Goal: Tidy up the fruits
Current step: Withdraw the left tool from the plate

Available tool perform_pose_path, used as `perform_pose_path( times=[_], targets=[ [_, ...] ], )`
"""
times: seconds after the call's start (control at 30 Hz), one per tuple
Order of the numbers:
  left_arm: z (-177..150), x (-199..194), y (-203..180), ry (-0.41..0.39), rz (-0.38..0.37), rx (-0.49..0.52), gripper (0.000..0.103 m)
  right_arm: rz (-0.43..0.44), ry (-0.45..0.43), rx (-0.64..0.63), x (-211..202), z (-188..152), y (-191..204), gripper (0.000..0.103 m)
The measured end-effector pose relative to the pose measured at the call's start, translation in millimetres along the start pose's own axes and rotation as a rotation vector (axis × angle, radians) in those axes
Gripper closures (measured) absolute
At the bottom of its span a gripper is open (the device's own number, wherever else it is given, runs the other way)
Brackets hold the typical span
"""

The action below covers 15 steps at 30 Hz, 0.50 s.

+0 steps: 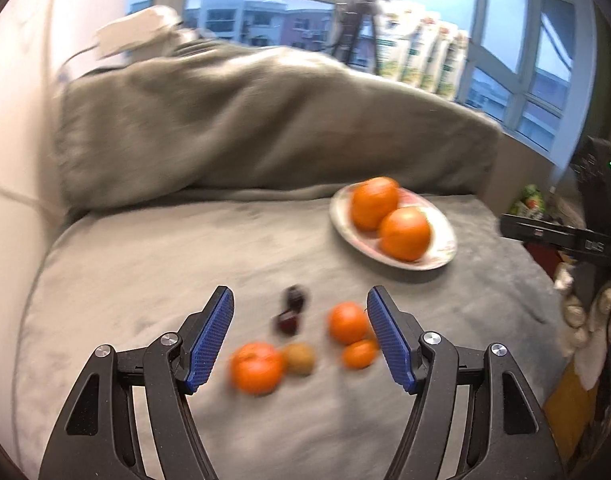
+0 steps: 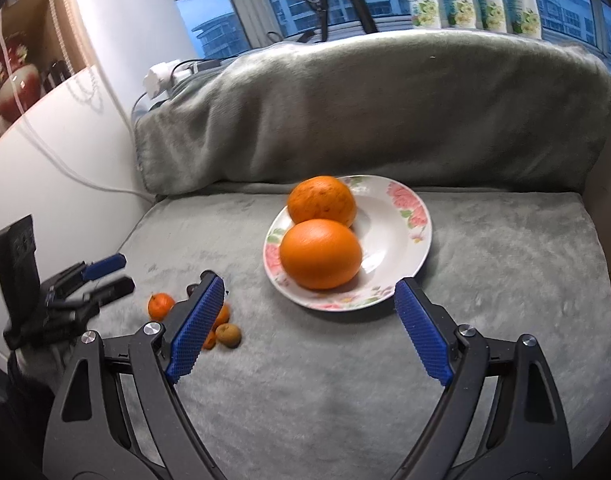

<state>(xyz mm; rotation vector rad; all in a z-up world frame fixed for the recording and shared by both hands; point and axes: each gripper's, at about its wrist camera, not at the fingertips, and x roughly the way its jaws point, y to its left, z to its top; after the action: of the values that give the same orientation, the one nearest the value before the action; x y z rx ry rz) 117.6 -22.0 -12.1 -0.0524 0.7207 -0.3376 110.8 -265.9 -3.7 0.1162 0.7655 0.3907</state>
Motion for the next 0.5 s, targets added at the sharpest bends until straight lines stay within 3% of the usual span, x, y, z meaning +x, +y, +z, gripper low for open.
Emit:
perform_pose_path(
  times=[0.3,0.5],
  targets=[
    [-32,-3,48,0.048,0.012,-0.122,0.038,0.024,0.01,-0.144,10,-22,38,0.014],
    [-41,2,52,0.066,-0.025,-0.144,0.042,0.076,0.088,-0.211,33,-34,55,0.037]
  ],
)
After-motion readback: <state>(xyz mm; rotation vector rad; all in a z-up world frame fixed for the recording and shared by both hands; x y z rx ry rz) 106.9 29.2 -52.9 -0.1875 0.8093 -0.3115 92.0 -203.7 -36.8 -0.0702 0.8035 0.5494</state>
